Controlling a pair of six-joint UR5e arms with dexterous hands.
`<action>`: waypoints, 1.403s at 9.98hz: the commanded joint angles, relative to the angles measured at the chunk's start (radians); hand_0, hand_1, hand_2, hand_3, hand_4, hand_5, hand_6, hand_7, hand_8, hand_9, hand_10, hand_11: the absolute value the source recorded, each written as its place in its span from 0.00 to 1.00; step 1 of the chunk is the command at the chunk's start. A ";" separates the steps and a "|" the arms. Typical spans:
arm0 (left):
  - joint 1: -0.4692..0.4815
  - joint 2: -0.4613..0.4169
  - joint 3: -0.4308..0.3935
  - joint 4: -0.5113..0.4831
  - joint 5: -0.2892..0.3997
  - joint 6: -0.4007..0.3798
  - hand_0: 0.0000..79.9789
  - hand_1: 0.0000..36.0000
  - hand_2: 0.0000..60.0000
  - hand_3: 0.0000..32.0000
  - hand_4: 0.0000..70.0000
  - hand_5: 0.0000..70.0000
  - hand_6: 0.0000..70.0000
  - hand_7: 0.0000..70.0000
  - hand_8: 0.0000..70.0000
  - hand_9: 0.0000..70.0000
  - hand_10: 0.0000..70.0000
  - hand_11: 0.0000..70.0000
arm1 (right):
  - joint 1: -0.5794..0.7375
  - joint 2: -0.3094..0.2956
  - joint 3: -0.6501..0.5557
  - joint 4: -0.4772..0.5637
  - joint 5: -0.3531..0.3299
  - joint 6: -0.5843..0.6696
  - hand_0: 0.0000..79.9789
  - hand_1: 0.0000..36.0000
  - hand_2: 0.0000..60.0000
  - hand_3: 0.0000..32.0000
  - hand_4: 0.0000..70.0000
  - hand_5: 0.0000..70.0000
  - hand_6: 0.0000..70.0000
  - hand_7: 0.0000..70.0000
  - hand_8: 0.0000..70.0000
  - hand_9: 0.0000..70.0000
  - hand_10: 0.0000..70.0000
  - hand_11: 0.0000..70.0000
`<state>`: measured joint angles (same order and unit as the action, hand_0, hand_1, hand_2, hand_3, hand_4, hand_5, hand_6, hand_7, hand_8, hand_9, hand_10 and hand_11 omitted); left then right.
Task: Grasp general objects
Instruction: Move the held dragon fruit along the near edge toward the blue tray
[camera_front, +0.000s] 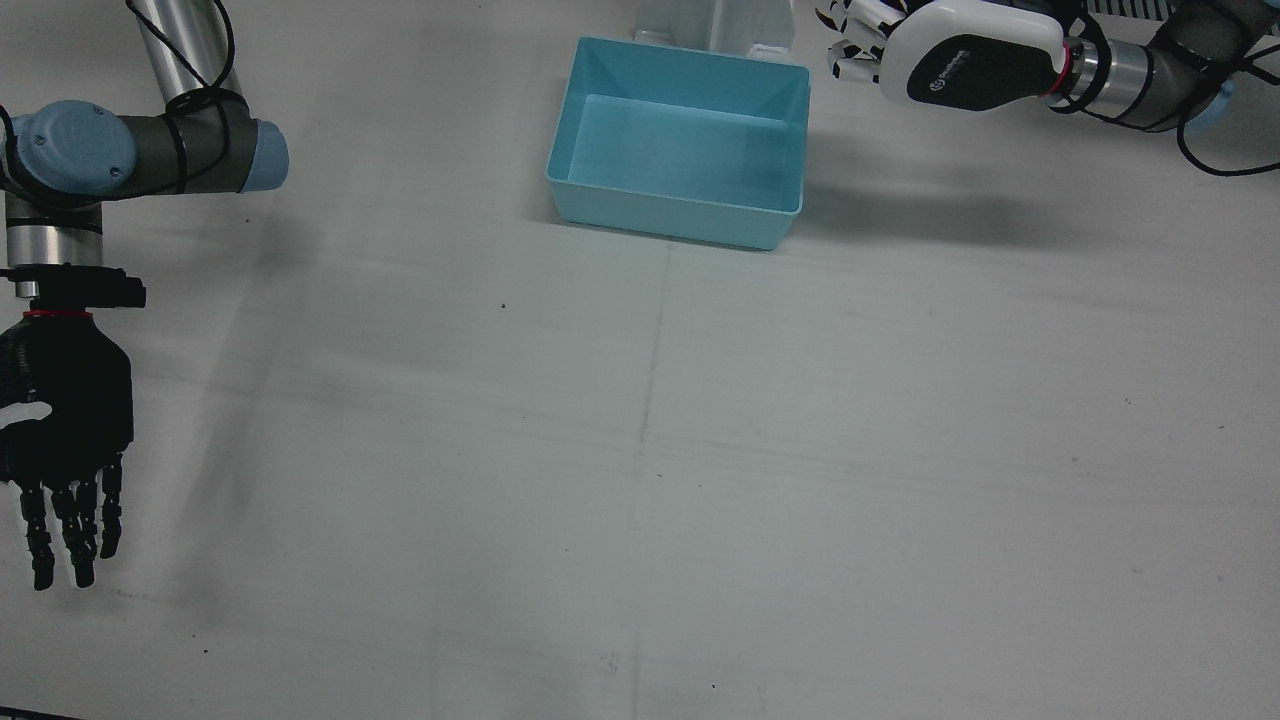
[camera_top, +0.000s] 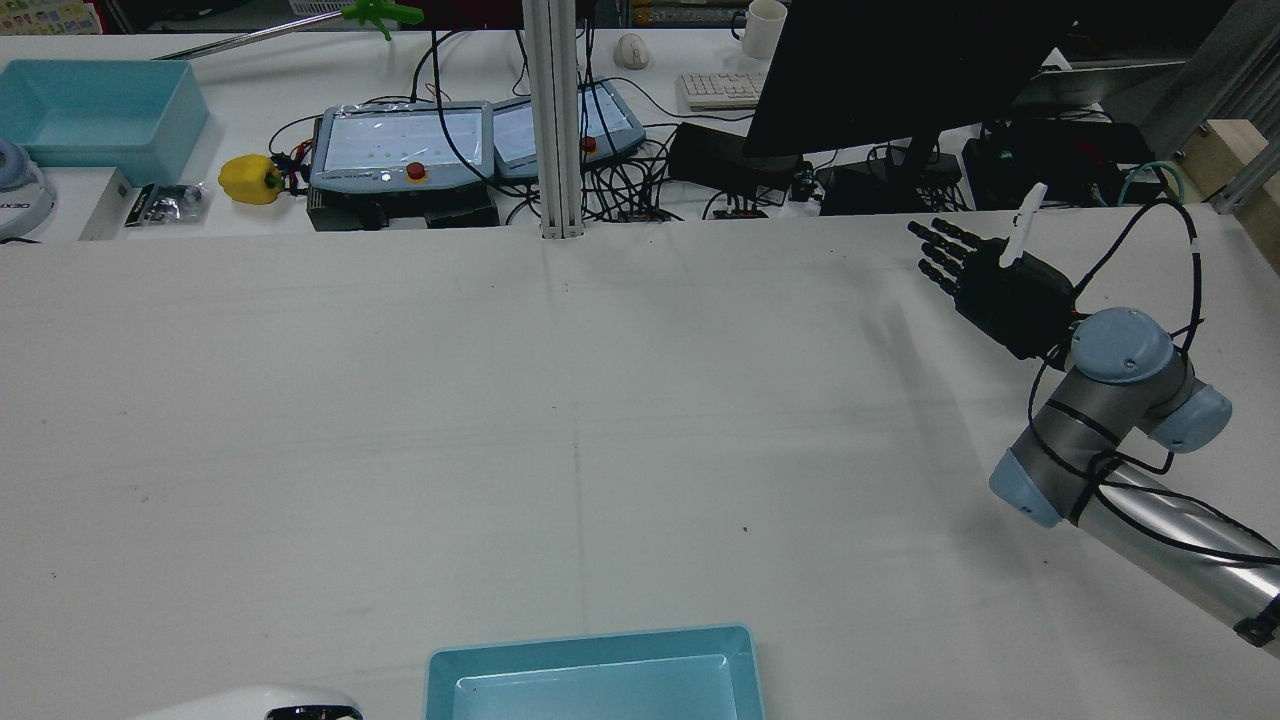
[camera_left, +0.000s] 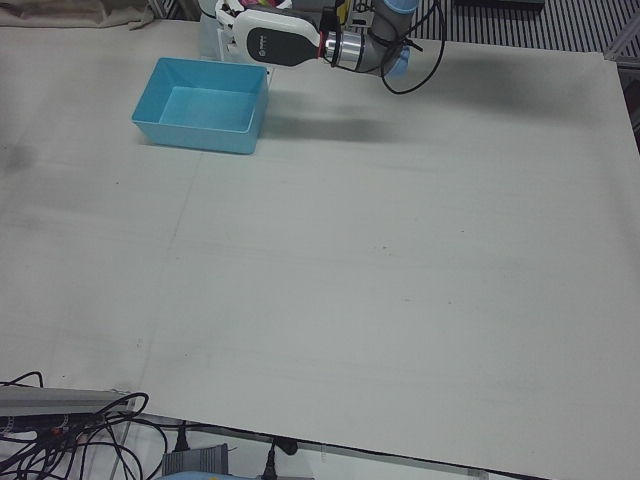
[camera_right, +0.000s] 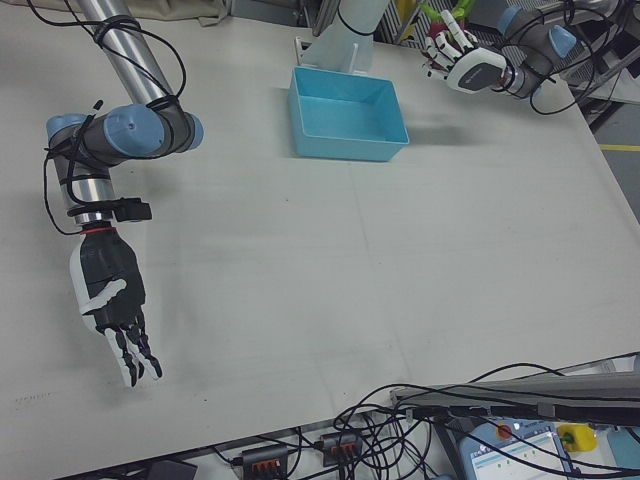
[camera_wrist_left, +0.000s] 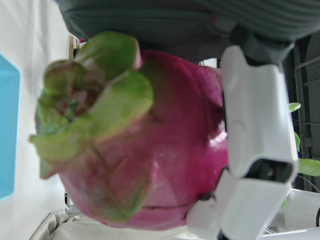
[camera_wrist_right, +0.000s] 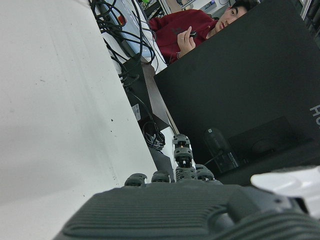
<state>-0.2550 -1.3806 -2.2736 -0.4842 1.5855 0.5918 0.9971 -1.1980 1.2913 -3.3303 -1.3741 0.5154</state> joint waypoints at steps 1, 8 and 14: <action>0.086 -0.002 -0.021 0.003 -0.070 0.042 1.00 1.00 1.00 0.00 1.00 1.00 1.00 1.00 0.82 0.86 1.00 1.00 | 0.000 0.000 -0.001 0.000 0.000 0.000 0.00 0.00 0.00 0.00 0.00 0.00 0.00 0.00 0.00 0.00 0.00 0.00; 0.071 0.009 -0.012 0.019 -0.156 0.174 1.00 1.00 1.00 0.00 1.00 1.00 0.93 1.00 0.74 0.75 1.00 1.00 | 0.000 0.000 0.000 0.000 0.000 0.000 0.00 0.00 0.00 0.00 0.00 0.00 0.00 0.00 0.00 0.00 0.00 0.00; 0.215 -0.003 -0.010 0.059 -0.260 0.204 1.00 1.00 1.00 0.00 1.00 1.00 0.95 1.00 0.73 0.74 1.00 1.00 | 0.000 0.000 0.000 0.000 0.000 0.000 0.00 0.00 0.00 0.00 0.00 0.00 0.00 0.00 0.00 0.00 0.00 0.00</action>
<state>-0.1145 -1.3749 -2.2836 -0.4394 1.3667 0.7801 0.9971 -1.1980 1.2916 -3.3303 -1.3740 0.5154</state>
